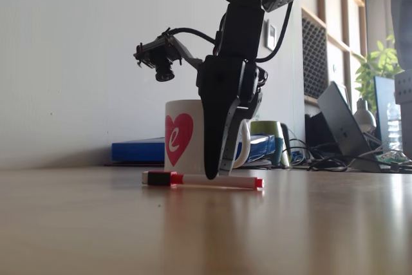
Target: Grab the pen and place it in the cup.
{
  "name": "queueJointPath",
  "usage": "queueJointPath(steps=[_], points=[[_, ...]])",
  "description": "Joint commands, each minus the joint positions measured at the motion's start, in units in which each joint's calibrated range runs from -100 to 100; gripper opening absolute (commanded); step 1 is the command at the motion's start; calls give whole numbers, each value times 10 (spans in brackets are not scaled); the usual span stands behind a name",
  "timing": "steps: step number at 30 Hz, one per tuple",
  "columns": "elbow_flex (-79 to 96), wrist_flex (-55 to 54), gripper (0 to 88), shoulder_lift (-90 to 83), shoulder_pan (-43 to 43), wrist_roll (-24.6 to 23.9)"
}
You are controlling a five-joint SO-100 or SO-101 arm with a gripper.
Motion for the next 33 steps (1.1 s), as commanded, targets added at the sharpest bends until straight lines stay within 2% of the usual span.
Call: queueJointPath(steps=[1, 7, 15, 17, 21, 33], points=[[-30, 12, 226, 8, -1, -2], [-137, 104, 226, 96, -1, -3], [-164, 118, 225, 118, -2, -3], [-164, 118, 181, 118, -2, -3], [-166, 114, 28, 118, -2, 4], [-168, 107, 12, 116, -9, 11]])
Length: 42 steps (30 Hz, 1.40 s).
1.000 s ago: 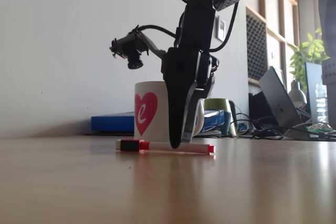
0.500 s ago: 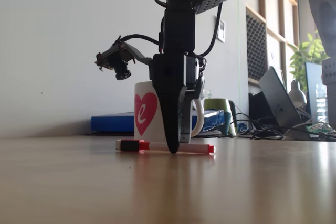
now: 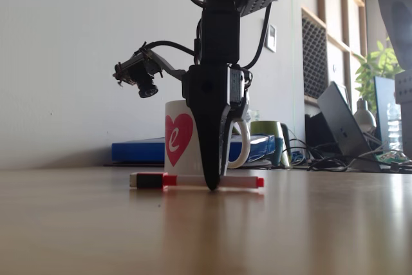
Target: Grab the pen and place it in the cup.
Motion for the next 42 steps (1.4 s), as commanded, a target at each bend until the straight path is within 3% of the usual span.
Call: queueJointPath(steps=[1, 4, 9, 19, 27, 36, 42], points=[[-13, -17, 12, -9, 2, 2], [-9, -56, 14, -54, 20, 8], [-15, -101, 11, -160, 88, 94], [-13, -286, 12, -338, 246, 178], [11, -329, 12, -348, 261, 180], [146, -497, 12, -353, 309, 179], [148, -514, 12, -353, 346, 159]])
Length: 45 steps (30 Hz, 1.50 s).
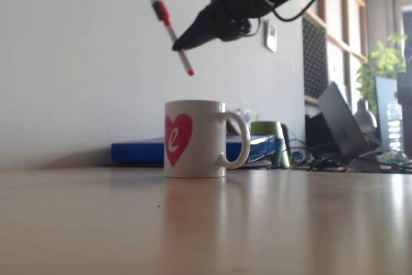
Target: Grab the pen and place it in the cup.
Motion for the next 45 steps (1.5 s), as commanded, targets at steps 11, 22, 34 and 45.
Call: queueJointPath(steps=[11, 22, 34, 45], points=[[68, -28, 12, -29, 18, -36], [173, -114, 12, -29, 33, -48], [237, -143, 12, -28, 24, -48], [250, -145, 17, -28, 21, -48]])
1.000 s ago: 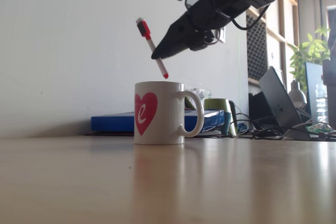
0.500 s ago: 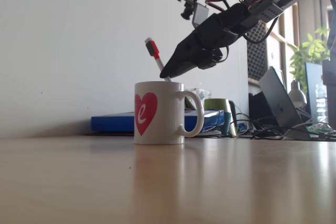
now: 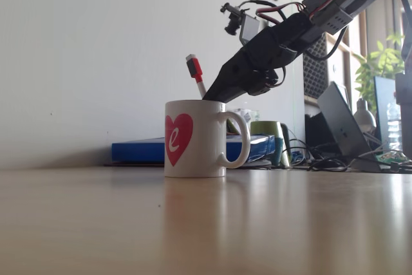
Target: Grab the pen and place it in the cup.
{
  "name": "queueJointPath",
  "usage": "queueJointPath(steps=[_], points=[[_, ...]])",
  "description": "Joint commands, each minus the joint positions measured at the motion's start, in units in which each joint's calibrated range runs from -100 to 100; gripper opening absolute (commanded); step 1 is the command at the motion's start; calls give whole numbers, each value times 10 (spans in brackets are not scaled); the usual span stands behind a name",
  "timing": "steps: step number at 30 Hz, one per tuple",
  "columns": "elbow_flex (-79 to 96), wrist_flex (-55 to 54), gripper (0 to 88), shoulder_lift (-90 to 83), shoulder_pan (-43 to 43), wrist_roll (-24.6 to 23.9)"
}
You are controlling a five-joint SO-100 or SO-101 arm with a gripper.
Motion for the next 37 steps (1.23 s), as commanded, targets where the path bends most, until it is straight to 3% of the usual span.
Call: queueJointPath(steps=[1, 8, 37], points=[[-1, -8, 18, -26, -10, 0], [-3, 27, 220, -23, -34, 1], [-5, 34, 222, -23, -38, 1]])
